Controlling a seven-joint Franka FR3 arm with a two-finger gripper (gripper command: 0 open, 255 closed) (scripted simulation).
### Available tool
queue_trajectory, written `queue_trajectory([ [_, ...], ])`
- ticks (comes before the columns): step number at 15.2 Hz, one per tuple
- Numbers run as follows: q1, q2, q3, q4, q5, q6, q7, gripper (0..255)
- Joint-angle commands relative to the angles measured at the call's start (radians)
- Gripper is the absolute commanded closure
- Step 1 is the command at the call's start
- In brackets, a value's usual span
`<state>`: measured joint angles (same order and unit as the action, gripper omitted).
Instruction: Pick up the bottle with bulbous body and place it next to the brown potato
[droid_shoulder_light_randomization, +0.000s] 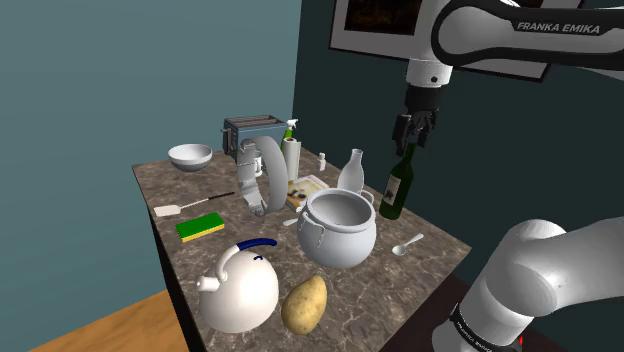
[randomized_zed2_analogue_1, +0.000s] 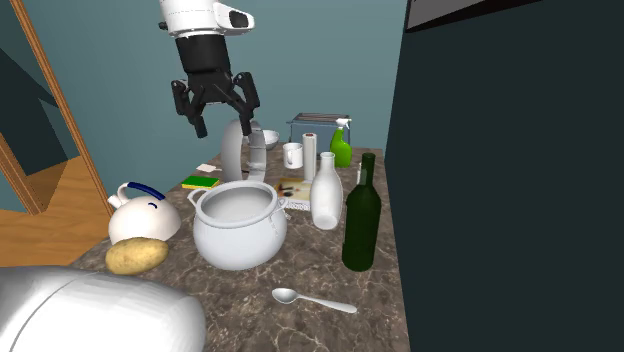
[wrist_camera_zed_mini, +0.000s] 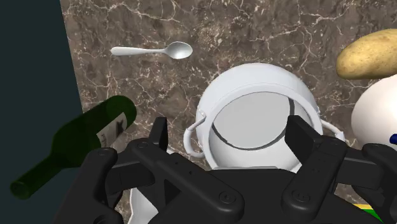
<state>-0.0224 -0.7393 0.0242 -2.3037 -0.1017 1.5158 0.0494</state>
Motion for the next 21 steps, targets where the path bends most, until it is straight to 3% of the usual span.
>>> queue_trajectory([
  [1,0.0,0.0,0.0,0.0,0.0,0.0,0.0,0],
  [11,-0.037,0.304,-0.119,0.09,-0.023,0.245,-0.096,0],
  [21,-0.065,0.659,-0.214,0.311,0.042,0.4,-0.214,0],
])
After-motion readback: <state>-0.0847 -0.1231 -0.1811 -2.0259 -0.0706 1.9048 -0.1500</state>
